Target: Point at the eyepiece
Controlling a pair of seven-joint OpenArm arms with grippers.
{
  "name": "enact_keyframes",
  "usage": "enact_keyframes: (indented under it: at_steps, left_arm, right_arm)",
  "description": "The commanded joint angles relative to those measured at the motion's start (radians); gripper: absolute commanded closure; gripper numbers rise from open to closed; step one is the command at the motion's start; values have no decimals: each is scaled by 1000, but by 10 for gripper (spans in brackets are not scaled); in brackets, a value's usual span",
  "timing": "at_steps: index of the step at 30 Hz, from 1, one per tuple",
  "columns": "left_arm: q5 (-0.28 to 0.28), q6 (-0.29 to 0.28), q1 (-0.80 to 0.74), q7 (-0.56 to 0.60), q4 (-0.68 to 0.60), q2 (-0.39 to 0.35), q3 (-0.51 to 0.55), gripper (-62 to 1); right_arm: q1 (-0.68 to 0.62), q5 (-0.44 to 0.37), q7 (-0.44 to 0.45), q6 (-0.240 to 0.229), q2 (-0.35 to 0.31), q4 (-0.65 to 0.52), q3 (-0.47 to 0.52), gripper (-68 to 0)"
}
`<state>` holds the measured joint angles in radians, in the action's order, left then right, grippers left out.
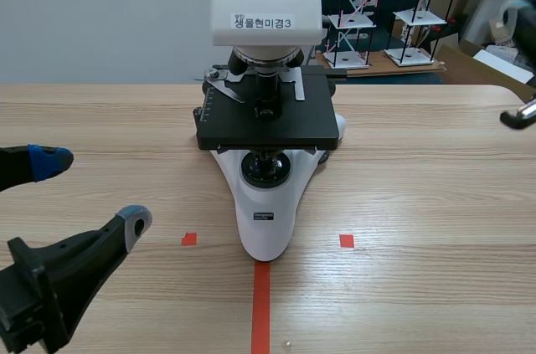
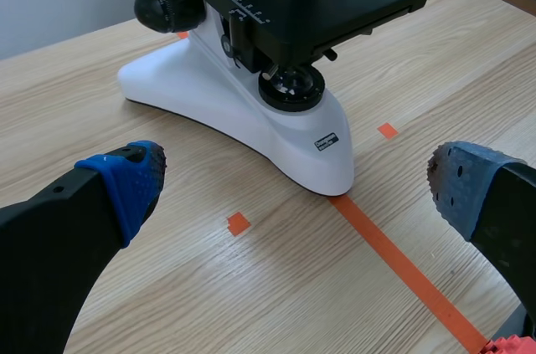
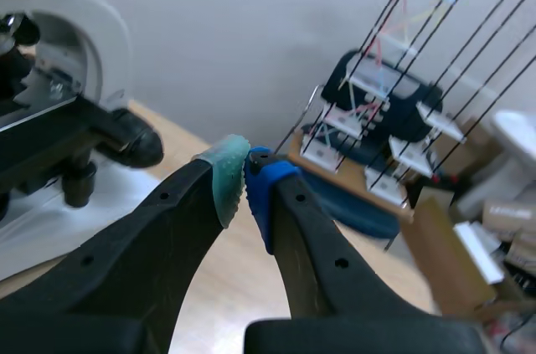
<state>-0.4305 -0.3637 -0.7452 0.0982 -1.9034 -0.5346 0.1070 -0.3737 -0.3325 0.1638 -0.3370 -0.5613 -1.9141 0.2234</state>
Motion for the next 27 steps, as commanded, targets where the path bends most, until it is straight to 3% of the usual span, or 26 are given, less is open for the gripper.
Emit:
enact_keyframes:
  at_steps: [1,5,11,18,27]
  left_arm:
    - [-7,2,-2,14,-20,2,-2,-623]
    - [-7,2,-2,14,-20,2,-2,-623]
    - [-7,2,-2,14,-20,2,-2,-623]
    - [-7,2,-2,14,-20,2,-2,-623]
    - [-7,2,-2,14,-20,2,-2,-623]
  right_arm:
    - [56,-11,13,3,-56,-13,13,-37]
    - [193,-12,3,-4,-146,17,-18,-17]
    - [441,-11,2,-4,-244,160,-199,-17]
    - [736,-11,2,-47,-250,306,-413,-17]
    - [1041,-12,-5,-47,-229,438,-695,-17]
